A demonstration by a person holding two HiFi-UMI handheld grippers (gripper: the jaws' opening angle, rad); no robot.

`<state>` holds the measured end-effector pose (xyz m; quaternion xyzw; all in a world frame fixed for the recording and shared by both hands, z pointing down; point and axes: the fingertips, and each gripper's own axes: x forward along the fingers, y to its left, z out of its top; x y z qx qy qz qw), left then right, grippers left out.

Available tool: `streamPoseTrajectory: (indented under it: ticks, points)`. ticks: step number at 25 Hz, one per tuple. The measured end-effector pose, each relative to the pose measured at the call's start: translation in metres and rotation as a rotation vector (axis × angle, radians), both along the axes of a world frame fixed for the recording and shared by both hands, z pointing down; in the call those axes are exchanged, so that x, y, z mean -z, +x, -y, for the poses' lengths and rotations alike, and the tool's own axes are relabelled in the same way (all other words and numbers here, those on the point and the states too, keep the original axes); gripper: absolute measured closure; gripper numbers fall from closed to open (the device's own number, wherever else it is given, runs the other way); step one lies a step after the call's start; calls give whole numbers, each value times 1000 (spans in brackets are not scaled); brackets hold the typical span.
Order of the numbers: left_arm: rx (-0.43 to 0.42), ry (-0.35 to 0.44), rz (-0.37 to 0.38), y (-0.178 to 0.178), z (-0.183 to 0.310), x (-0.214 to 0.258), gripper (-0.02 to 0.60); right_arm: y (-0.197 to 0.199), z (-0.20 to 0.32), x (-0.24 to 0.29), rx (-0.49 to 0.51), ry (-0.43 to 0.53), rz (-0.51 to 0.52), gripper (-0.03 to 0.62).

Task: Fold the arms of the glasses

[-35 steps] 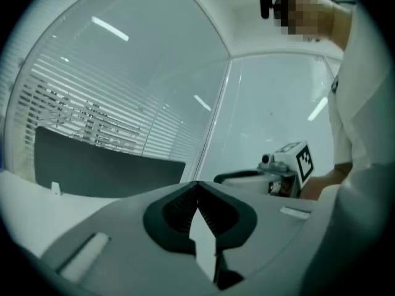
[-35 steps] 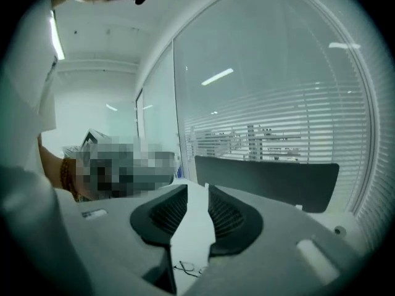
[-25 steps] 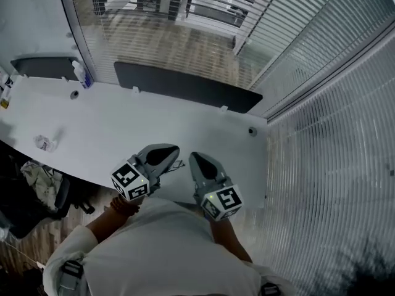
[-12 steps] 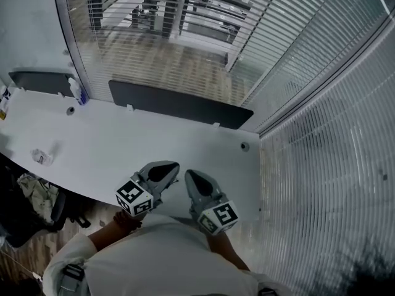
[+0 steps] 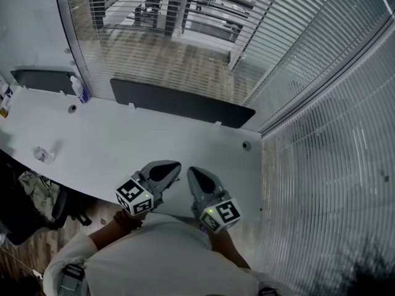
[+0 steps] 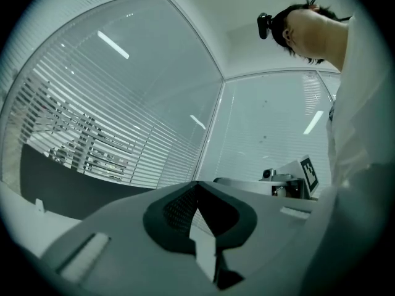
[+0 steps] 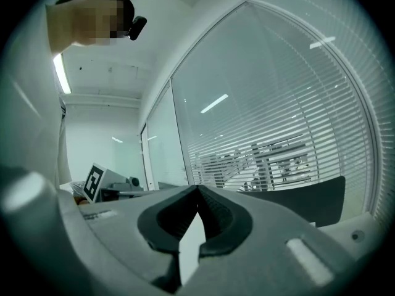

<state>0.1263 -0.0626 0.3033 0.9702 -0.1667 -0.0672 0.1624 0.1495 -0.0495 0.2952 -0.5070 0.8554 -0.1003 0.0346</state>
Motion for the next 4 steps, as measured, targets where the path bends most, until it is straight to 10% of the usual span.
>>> streamPoseTrajectory:
  ticks: [4]
  points:
    - [-10, 1, 3, 0, -4, -2, 578, -3, -2, -2, 1, 3, 10, 594]
